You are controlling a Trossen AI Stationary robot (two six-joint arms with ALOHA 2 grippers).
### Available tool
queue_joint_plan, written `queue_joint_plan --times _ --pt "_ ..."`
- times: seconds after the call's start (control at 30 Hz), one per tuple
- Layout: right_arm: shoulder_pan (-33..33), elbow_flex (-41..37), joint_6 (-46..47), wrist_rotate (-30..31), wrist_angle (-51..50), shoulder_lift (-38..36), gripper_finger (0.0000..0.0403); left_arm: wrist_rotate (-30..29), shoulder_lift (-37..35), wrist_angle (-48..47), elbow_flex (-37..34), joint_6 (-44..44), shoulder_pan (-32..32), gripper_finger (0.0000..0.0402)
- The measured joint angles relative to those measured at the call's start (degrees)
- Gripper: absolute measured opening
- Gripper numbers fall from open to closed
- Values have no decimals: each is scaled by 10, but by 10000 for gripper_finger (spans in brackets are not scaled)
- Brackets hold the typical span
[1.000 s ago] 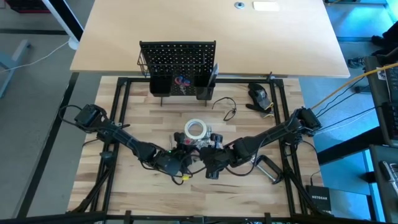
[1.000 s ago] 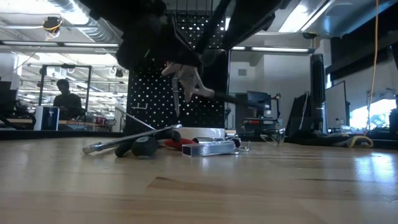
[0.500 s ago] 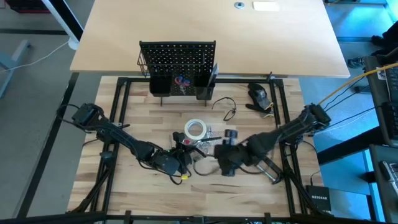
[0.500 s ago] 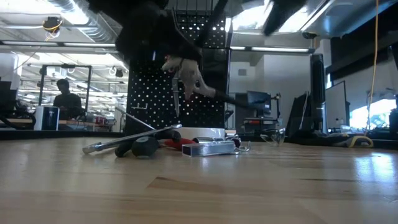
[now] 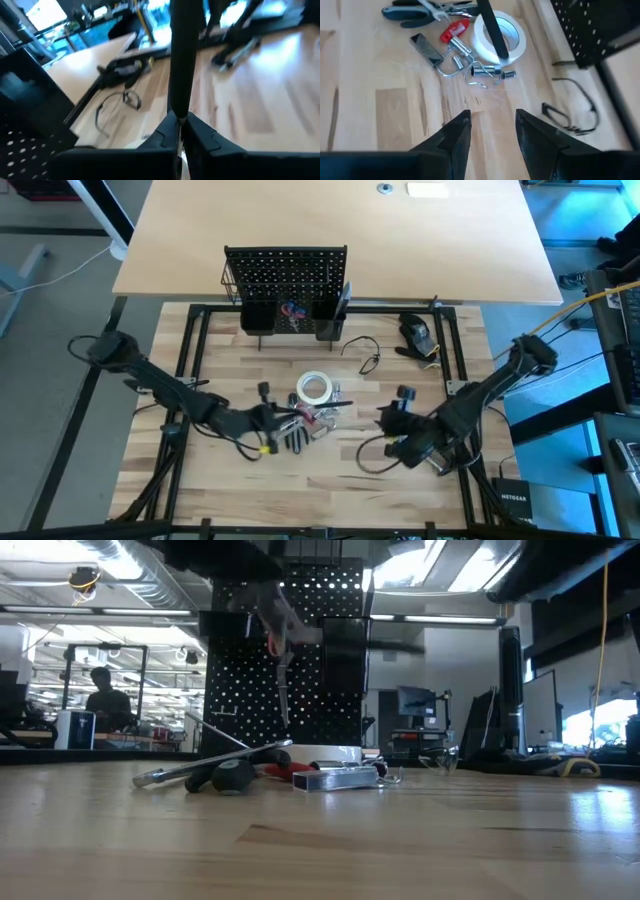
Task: Hang tools onto peg board
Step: Put the black slip-joint pliers into the right black bin on the peg board
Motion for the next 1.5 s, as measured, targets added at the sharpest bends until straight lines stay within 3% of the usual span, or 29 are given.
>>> queue_joint_plan --times 0.13,0.3,0.47,0.7,1.03,1.2,1.33,1.5 --pt "-7 -133 -6 10 180 -69 156 33 -61 79 -54 -2 0 2" --pt "-32 -241 -104 -7 470 -83 156 93 -90 217 -110 0 3 2" --pt "-71 -262 -208 -38 676 -51 156 167 -87 265 -122 -20 19 2" --pt "-118 -261 -300 -151 871 -20 156 190 -63 275 -123 -47 37 2" --pt "-152 -260 -322 -183 912 2 156 221 -30 307 -123 -73 57 2" --pt "-132 -233 -400 -212 900 -17 156 223 -33 308 -123 -75 55 2" --pt "-99 -204 -473 -207 812 -50 156 225 -61 312 -123 -72 42 2" --pt "-52 -185 -485 -143 719 -85 156 239 -100 310 -123 -52 16 3"
